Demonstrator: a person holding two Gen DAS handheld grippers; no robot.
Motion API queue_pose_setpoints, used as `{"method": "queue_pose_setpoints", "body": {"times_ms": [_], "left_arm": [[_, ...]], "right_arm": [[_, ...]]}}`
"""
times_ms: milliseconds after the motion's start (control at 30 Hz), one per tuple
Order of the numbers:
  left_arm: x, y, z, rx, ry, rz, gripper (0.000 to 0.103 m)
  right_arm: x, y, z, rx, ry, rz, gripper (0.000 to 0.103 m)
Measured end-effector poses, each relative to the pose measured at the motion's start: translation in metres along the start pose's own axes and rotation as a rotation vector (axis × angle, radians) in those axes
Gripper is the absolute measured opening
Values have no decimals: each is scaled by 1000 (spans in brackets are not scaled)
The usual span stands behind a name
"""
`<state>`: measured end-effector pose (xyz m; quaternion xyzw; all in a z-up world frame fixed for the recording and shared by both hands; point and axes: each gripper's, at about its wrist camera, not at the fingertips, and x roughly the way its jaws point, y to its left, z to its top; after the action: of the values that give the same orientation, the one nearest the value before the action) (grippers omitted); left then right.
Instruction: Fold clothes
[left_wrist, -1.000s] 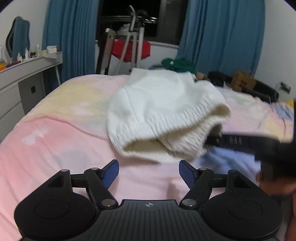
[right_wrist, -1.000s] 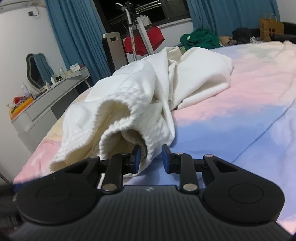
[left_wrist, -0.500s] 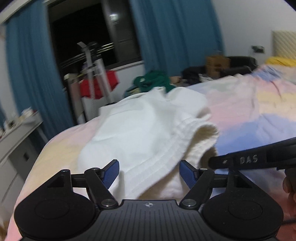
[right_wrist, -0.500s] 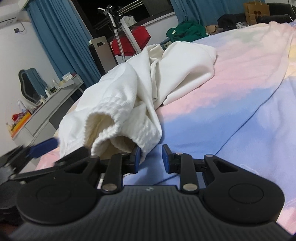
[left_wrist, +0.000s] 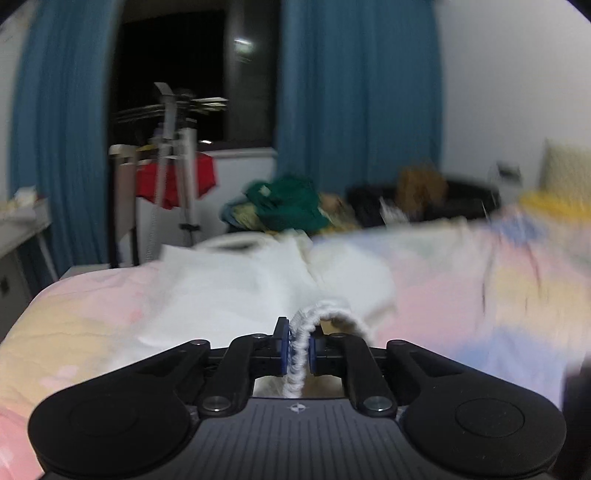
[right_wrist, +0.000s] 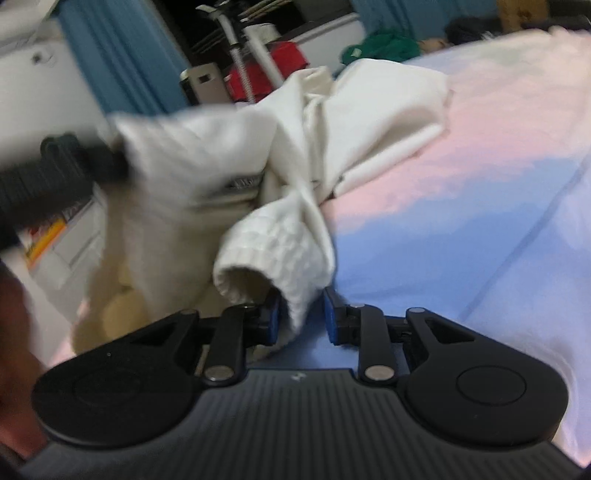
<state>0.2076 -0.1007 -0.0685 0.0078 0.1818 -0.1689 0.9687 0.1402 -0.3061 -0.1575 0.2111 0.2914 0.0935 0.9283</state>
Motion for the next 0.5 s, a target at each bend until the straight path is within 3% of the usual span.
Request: {"method": "queue_pose_setpoints", "body": {"times_ms": [133,267,400,500], "left_arm": [[-32,71,43,-196,-92,64,9],[-54,159,94,-315,-156,132,9],[-57,228,136,-295,-161,229,8],[-46,287,147,-397,-119,306,8]], "right_arm": [[-13,11,5,-29,-21,27,17],[-46,46,6,-43,-52,107,18],[-69,115,4,-111,-97,271,18],[-63,177,-1,-137,-121,398,18]]}}
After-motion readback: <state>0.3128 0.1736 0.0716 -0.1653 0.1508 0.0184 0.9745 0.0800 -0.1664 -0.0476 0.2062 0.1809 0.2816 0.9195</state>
